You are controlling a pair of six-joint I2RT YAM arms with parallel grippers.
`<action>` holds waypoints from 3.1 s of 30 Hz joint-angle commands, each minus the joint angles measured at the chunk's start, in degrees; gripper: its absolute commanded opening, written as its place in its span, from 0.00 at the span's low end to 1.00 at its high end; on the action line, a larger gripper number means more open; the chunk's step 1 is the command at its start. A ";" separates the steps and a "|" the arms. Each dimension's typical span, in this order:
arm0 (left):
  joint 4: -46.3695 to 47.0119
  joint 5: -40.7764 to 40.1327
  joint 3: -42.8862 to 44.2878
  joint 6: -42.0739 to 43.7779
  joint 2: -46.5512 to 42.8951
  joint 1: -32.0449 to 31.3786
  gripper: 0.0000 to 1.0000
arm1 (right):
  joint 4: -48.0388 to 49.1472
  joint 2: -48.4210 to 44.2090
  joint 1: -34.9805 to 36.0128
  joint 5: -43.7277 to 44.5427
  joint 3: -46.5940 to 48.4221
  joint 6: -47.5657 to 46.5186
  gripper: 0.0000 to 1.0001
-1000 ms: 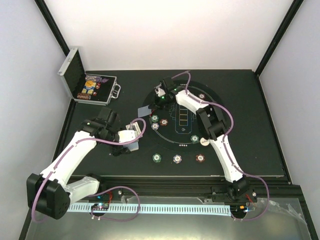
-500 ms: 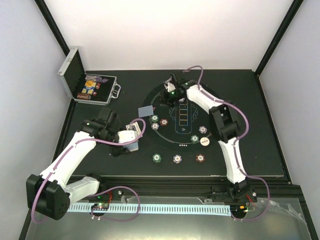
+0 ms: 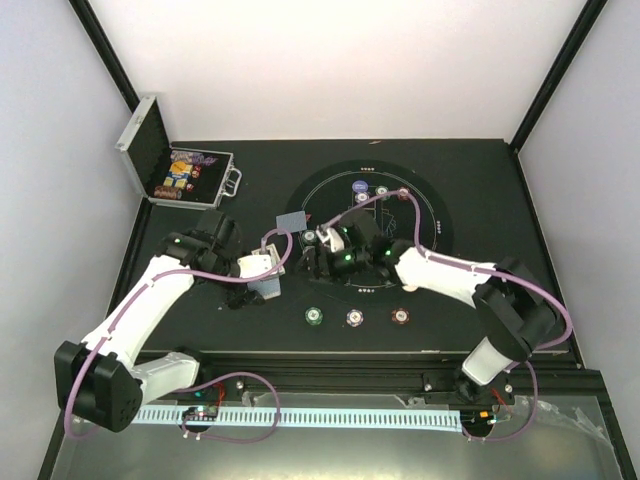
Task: Distribute texas hold em gaming equipment
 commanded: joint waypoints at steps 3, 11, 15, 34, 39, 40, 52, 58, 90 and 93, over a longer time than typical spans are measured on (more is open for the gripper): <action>-2.34 3.35 3.09 0.69 1.38 0.23 0.02 | 19.78 -4.34 5.40 -0.10 -7.61 11.28 0.83; -3.16 3.37 3.79 1.15 1.05 -0.03 0.01 | 24.11 1.29 9.48 -1.44 -5.08 14.21 0.82; -3.16 3.18 3.61 1.34 0.86 -0.08 0.02 | 24.68 4.19 10.45 -2.14 -2.51 14.85 0.79; -4.61 2.07 4.00 2.64 -0.57 -0.26 0.02 | 27.78 13.09 10.98 -6.01 0.69 17.02 0.55; -4.38 1.92 3.93 2.73 -0.57 -0.26 0.02 | 27.60 12.19 9.53 -6.32 -2.37 16.43 0.50; -4.39 1.80 3.85 2.73 -0.57 -0.26 0.01 | 26.63 11.66 9.37 -6.08 -2.31 15.96 0.49; -3.31 0.50 2.58 2.87 -0.89 -0.26 0.02 | 15.39 6.20 8.17 -3.43 -1.71 9.90 0.36; -2.32 -0.59 1.51 2.82 -1.09 -0.26 0.01 | 10.96 4.09 7.75 -2.56 -1.31 7.62 0.27; -1.35 -3.39 0.60 2.31 -0.68 -0.30 0.02 | -15.02 5.49 -22.33 -3.87 13.21 -9.28 0.01; -1.83 -3.55 0.92 2.13 -0.73 -0.26 0.02 | -20.88 15.01 -26.84 -2.13 25.15 -12.51 0.01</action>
